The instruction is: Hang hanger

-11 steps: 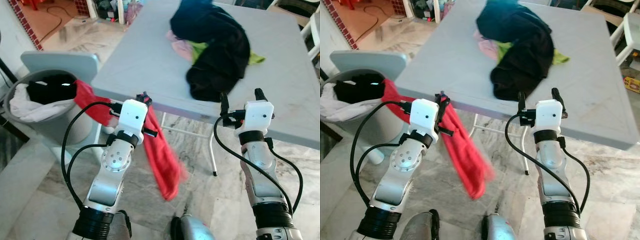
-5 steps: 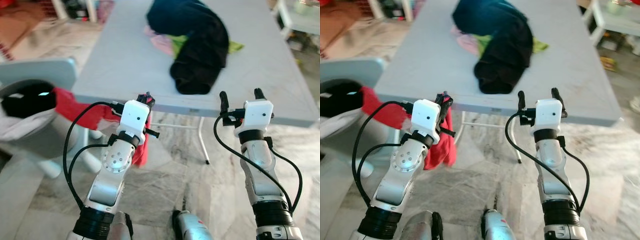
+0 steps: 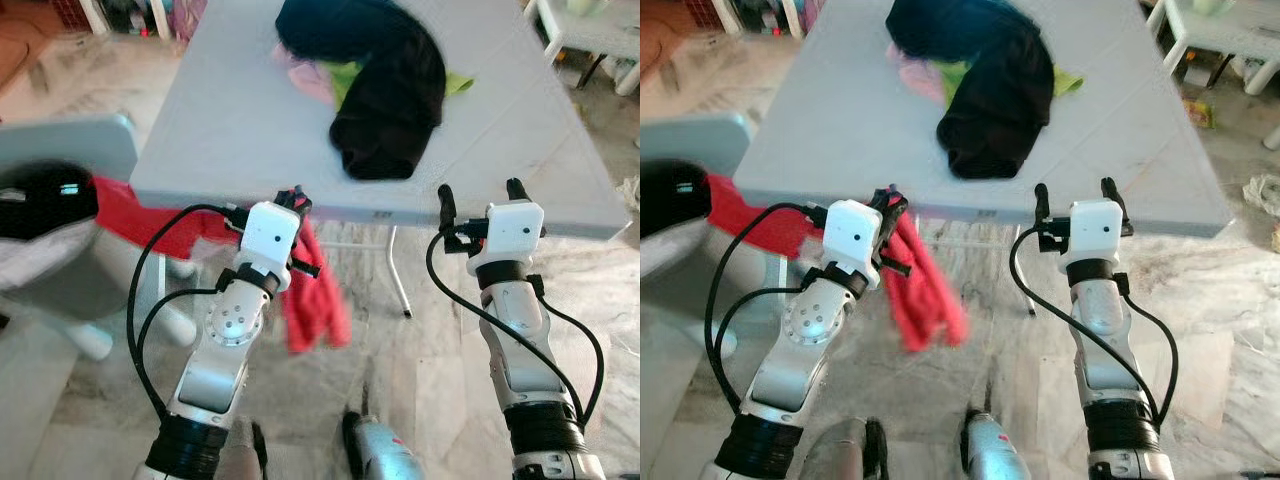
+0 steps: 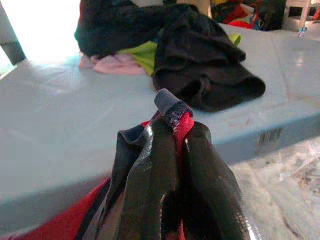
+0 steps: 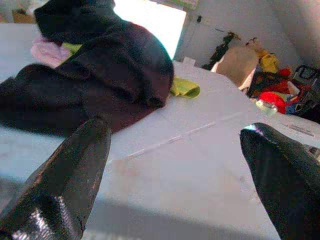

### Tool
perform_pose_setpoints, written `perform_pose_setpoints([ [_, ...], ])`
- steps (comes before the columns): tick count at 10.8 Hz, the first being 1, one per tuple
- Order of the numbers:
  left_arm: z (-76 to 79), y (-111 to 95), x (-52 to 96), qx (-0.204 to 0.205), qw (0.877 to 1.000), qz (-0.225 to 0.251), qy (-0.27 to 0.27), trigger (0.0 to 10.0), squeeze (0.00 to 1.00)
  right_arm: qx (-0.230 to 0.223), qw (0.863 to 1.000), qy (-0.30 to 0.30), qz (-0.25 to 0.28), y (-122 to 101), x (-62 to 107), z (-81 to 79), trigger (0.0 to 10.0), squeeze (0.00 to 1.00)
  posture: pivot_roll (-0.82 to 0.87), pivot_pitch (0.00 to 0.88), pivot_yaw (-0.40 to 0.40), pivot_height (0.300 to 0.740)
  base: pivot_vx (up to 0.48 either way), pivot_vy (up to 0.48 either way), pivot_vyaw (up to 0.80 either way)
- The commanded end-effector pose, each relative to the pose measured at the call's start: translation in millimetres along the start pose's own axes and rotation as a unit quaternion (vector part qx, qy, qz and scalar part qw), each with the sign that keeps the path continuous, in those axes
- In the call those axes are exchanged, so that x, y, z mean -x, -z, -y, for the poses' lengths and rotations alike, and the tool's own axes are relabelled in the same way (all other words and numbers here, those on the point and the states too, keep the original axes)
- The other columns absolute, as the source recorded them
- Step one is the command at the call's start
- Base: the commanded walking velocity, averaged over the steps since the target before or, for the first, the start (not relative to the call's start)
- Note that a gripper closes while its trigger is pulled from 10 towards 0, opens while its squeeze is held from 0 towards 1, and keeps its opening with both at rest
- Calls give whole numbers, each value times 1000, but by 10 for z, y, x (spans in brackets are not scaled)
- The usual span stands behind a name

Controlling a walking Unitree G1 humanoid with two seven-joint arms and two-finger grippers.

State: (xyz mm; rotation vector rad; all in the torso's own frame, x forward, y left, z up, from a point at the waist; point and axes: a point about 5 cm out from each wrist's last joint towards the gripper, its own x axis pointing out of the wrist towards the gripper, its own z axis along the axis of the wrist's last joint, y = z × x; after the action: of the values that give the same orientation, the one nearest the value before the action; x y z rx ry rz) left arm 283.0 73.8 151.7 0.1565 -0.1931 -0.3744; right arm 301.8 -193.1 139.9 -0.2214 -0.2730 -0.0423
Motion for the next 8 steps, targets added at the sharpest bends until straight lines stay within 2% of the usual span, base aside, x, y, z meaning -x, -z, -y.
perform_pose_setpoints([
  [1,11,-33,18,1,1000,10,4,10000,0,-2,1000,-4,-9,35,20,-11,10000,0,-1,174,-12,740,-330,0,0],
  [5,19,-35,19,3,1000,10,5,10000,0,-3,1000,-9,-9,43,29,-21,10000,0,-2,176,-14,740,-307,0,0],
  [8,29,-56,16,16,1000,20,9,10000,0,-5,1000,-10,-7,29,16,-18,10000,0,-5,174,-15,740,0,0,0],
])
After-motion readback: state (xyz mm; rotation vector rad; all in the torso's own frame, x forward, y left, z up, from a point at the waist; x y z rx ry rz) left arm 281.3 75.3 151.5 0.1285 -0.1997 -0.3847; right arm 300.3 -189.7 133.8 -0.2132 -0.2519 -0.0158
